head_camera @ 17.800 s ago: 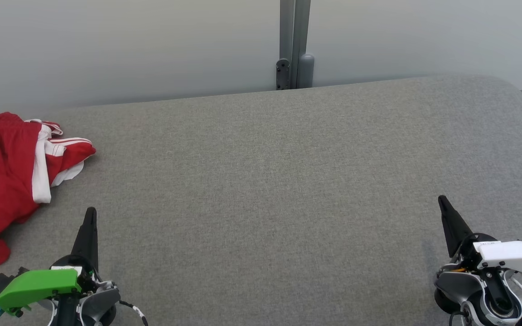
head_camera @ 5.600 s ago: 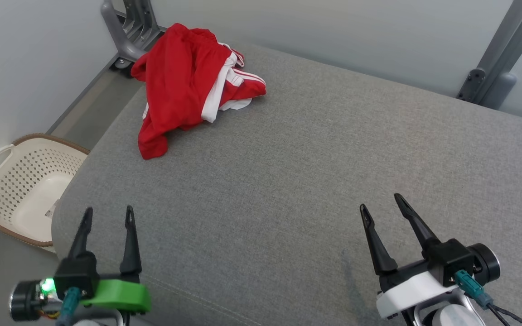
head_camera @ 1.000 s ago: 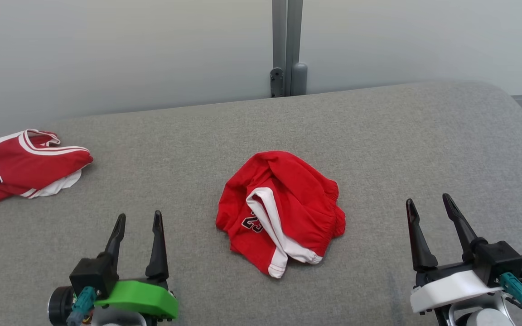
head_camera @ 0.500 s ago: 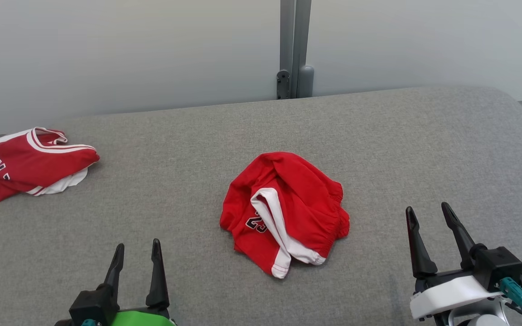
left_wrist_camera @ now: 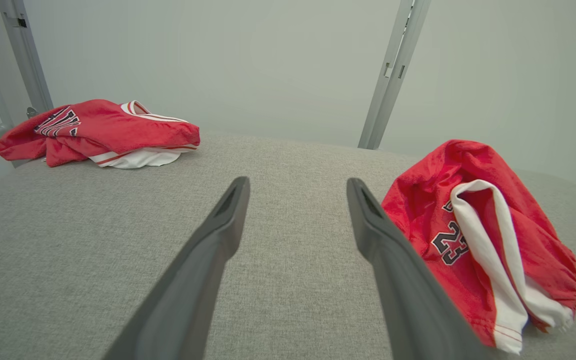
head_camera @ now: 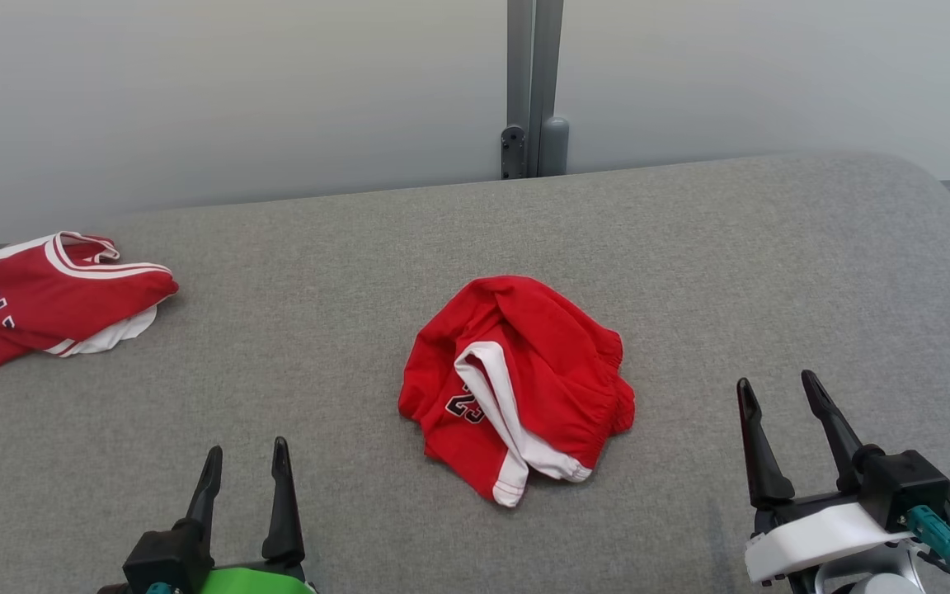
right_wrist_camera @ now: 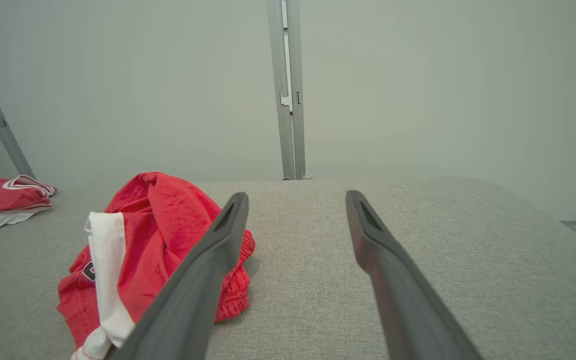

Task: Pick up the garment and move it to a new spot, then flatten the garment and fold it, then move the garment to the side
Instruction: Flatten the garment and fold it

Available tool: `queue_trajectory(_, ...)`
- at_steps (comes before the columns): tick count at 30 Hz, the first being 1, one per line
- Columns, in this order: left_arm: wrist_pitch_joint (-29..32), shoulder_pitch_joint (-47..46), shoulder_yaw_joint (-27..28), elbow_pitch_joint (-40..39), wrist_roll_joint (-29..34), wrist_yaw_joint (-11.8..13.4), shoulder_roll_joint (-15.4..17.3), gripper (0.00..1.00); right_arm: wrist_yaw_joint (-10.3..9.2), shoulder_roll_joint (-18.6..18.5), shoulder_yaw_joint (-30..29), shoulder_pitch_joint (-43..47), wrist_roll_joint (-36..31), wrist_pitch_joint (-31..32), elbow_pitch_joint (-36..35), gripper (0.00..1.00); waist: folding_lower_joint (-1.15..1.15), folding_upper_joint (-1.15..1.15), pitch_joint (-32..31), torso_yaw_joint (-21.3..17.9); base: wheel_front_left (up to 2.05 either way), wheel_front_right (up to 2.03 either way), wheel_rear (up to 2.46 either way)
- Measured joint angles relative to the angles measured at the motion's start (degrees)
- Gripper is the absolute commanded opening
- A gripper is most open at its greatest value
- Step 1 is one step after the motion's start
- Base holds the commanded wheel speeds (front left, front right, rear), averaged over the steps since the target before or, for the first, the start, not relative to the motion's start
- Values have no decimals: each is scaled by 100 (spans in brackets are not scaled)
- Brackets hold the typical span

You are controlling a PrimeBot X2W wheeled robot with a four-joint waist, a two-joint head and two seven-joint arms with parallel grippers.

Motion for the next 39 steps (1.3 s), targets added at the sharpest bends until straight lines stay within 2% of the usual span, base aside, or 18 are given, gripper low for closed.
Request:
queue_trajectory(5,0,0,-23,59,88,-47,-10,100,0,1,5,-4,0,0,0,100,0,0,33,-1,0,0,0)
queue_trajectory(7,0,-3,-252,207,146,-153,-15,100,0,1,8,-19,-1,0,-1,100,0,0,75,-15,0,0,0)
queue_trajectory(14,148,-303,-1594,790,148,-614,-30,100,0,0,64,-112,-45,0,-4,100,0,0,245,-129,0,0,0)
queue_trajectory(18,192,-635,-2297,1014,76,-712,-45,100,0,0,63,-224,-68,0,-13,100,0,0,409,-248,0,0,0)
queue_trajectory(21,190,-925,-2572,1281,-112,-692,-42,100,0,1,68,-309,-85,-1,-14,100,0,0,528,-385,0,0,0)
queue_trajectory(28,112,-1517,-2673,2175,-254,-276,-43,100,0,-1,8,-414,-85,0,-41,100,0,0,816,-723,0,0,0)
queue_trajectory(32,85,-1754,-2788,2636,-293,-265,-42,100,0,-1,-13,-445,-68,-1,-55,100,0,0,974,-859,0,0,0)
queue_trajectory(33,64,-1801,-2808,2697,-326,-265,-41,91,0,-1,-13,-446,-54,-1,-55,100,0,0,1003,-883,0,0,0)
queue_trajectory(34,49,-1841,-2828,2737,-368,-258,-42,40,0,-1,-11,-451,-52,0,-55,100,0,0,1024,-902,0,0,0)
queue_trajectory(35,44,-1886,-2841,2776,-402,-232,-42,3,0,-1,-10,-460,-45,0,-56,100,0,0,1048,-920,0,0,0)
queue_trajectory(36,37,-1920,-2842,2788,-414,-215,-42,0,0,-1,-13,-466,-36,0,-56,100,0,0,1066,-929,0,0,0)
queue_trajectory(39,24,-1964,-2803,2759,-447,-169,-43,0,0,0,-60,-466,-27,0,-58,100,0,0,1075,-895,0,0,0)
